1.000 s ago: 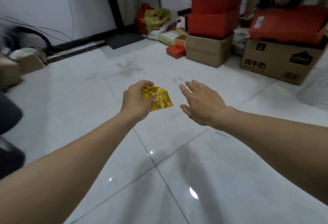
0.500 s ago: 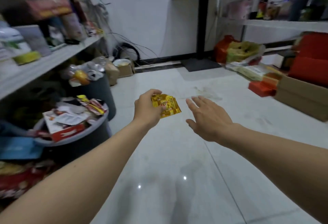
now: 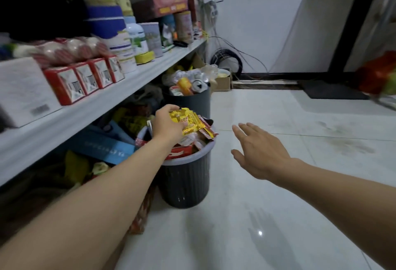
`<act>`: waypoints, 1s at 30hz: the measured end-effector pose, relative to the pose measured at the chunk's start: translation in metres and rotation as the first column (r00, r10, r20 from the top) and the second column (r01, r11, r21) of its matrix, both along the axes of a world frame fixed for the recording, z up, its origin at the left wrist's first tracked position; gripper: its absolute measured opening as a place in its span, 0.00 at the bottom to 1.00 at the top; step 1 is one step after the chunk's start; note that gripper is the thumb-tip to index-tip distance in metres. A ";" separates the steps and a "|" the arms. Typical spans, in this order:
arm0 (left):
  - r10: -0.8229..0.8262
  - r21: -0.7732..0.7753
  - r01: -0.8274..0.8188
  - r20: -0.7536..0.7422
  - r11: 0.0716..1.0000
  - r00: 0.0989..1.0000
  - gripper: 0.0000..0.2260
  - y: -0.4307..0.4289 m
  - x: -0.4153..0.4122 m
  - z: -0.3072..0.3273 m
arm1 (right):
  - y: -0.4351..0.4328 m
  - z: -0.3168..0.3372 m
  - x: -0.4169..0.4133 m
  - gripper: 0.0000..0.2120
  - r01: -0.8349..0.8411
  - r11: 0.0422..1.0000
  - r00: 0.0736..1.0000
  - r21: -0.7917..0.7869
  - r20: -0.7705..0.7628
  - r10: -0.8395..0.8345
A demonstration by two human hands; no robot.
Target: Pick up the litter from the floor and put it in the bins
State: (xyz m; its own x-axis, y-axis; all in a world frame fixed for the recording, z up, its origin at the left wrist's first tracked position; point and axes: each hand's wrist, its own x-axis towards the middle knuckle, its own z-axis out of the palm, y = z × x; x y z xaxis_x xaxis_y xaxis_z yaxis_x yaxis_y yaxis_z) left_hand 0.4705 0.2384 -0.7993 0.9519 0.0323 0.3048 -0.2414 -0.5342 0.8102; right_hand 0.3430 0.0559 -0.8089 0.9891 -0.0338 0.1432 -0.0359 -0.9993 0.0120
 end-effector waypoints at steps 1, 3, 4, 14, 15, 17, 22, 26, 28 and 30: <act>0.030 -0.007 -0.030 -0.014 1.000 0.999 0.18 0.006 0.007 -0.004 | 0.003 -0.002 0.006 0.30 -0.008 1.000 1.000 -0.004 -0.002 0.008; 0.075 -0.014 -0.076 -0.033 0.997 0.997 0.18 0.014 0.019 -0.013 | 0.009 -0.006 0.016 0.30 -0.014 1.000 1.000 -0.012 -0.010 0.014; 0.096 -0.017 -0.097 -0.041 0.995 0.995 0.19 0.017 0.024 -0.016 | 0.011 -0.007 0.020 0.30 -0.015 1.000 1.000 -0.013 -0.017 0.014; 0.159 -0.029 -0.161 -0.063 0.987 0.985 0.20 0.024 0.055 -0.040 | 0.021 -0.026 0.039 0.31 -0.017 1.000 0.998 0.010 -0.052 0.017; 0.153 0.011 -0.153 -0.043 0.988 0.987 0.21 0.023 0.055 -0.041 | 0.021 -0.026 0.039 0.30 -0.012 1.000 0.999 0.014 -0.053 0.013; 0.161 0.100 -0.159 -0.010 0.982 0.987 0.23 0.022 0.055 -0.041 | 0.021 -0.027 0.039 0.30 -0.010 1.000 0.999 0.024 -0.053 0.011; 0.160 0.302 -0.168 0.052 0.938 0.986 0.28 0.028 0.051 -0.038 | 0.024 -0.026 0.035 0.31 -0.008 1.000 0.998 -0.002 -0.064 0.008; 0.121 0.394 -0.145 0.084 0.908 0.989 0.28 0.031 0.047 -0.038 | 0.026 -0.022 0.031 0.31 -0.013 1.000 0.998 0.001 -0.062 0.013; 0.104 0.412 -0.136 0.100 0.901 0.990 0.27 0.032 0.042 -0.037 | 0.028 -0.019 0.029 0.31 -0.015 1.000 0.998 -0.013 -0.053 0.015; 0.072 0.429 -0.127 0.143 0.894 0.987 0.25 0.028 0.035 -0.035 | 0.029 -0.015 0.026 0.31 -0.010 1.000 0.999 -0.021 -0.044 0.009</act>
